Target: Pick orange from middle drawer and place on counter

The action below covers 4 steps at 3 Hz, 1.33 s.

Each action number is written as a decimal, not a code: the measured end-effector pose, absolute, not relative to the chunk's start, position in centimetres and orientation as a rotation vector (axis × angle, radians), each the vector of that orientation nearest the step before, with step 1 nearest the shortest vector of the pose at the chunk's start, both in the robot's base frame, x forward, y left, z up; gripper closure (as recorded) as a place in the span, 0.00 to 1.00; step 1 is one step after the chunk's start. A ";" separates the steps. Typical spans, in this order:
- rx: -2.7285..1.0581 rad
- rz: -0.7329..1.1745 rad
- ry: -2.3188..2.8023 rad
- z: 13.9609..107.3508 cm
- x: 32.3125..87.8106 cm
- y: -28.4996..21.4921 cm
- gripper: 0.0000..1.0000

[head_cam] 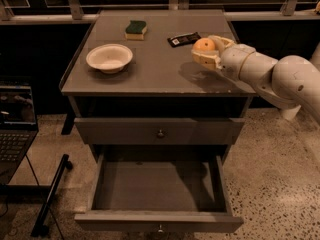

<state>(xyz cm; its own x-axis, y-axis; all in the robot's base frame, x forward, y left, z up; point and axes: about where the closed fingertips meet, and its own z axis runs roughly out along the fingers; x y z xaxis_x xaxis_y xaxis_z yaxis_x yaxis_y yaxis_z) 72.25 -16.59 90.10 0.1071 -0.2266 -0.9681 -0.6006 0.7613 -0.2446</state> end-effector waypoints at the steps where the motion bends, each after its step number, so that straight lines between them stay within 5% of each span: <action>1: -0.712 0.313 1.471 90.1 72.3 -16.6 0.36; 2: -0.712 0.313 1.471 90.1 72.3 -16.6 0.13; 3: -0.712 0.313 1.471 90.1 72.3 -16.6 0.00; 4: -0.712 0.313 1.471 90.1 72.3 -16.6 0.00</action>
Offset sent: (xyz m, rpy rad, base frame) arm 0.0000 0.0000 0.0000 0.0000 0.0000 0.0000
